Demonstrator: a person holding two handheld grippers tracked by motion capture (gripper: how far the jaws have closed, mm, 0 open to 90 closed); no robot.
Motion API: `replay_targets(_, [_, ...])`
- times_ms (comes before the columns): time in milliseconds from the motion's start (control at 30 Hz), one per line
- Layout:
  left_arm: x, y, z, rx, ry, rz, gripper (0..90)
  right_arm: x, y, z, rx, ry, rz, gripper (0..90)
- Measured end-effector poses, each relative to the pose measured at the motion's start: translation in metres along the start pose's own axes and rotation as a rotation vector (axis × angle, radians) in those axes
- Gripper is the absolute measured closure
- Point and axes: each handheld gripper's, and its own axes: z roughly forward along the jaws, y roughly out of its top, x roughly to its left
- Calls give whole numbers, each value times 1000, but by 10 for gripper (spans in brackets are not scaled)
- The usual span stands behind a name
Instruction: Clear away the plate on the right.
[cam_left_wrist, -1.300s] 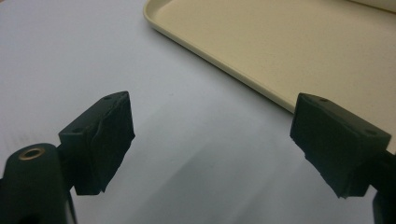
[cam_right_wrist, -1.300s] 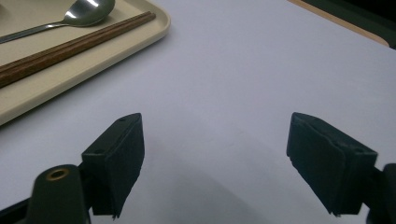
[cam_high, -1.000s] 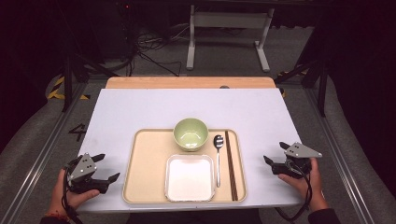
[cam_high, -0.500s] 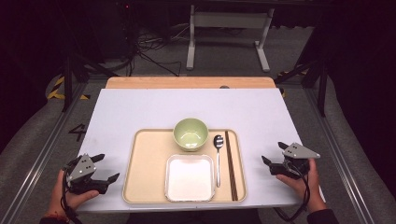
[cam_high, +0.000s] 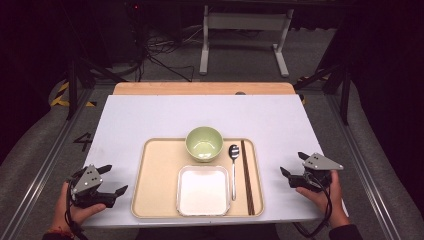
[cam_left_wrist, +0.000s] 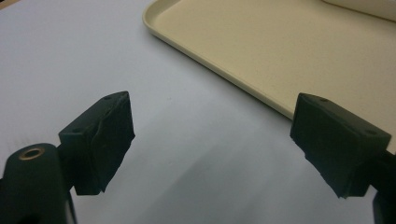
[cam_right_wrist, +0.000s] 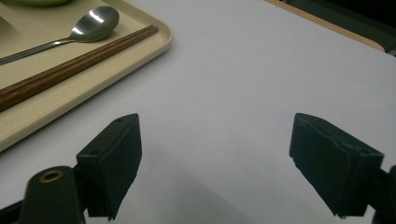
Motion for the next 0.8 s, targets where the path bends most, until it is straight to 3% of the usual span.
replay_targets(800, [2, 0, 1, 1, -2, -6, 144, 1, -1, 4, 14, 9, 0, 180])
